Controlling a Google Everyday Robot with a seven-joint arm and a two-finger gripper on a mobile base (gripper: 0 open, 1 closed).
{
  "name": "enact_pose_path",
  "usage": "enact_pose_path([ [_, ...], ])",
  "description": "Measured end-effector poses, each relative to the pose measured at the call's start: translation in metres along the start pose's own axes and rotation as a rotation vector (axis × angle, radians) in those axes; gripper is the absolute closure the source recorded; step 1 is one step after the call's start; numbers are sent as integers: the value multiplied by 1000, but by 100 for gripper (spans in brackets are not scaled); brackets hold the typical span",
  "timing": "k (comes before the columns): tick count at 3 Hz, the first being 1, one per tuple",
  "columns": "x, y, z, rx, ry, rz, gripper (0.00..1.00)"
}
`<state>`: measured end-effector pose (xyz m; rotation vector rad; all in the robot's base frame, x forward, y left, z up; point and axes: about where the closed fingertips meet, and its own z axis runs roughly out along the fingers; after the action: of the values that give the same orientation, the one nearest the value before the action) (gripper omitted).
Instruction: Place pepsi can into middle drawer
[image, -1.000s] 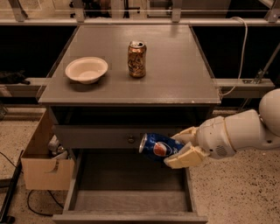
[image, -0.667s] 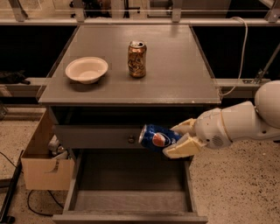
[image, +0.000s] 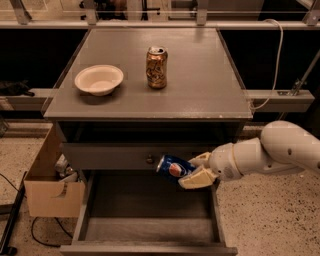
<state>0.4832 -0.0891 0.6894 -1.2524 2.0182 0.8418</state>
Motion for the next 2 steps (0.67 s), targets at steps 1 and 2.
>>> enact_pose_path([
  [1,28,14,13,-27,-14,50,100],
  [2,23,13,18,-23,-25,44,100],
])
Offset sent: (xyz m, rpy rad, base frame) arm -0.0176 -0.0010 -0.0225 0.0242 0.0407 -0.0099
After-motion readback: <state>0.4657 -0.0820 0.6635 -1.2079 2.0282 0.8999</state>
